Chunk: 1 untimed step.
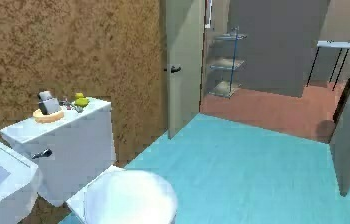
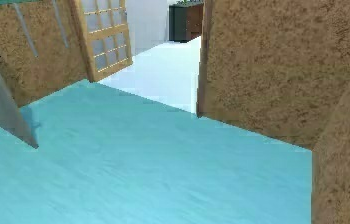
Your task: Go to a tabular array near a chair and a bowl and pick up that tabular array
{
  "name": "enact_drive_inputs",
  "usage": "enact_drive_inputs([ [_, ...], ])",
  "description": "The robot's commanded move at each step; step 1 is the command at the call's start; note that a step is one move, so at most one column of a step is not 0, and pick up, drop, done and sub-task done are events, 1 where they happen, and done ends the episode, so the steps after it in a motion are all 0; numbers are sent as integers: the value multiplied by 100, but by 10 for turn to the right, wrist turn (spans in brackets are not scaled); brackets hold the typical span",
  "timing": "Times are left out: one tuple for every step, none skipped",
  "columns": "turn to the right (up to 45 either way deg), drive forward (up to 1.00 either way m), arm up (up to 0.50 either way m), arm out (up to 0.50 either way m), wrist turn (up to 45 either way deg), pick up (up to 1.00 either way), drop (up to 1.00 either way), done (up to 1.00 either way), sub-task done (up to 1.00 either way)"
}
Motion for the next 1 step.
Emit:
enact_drive_inputs([
  [450, 0, 0, 0, 0, 0, 0, 0, 0],
])
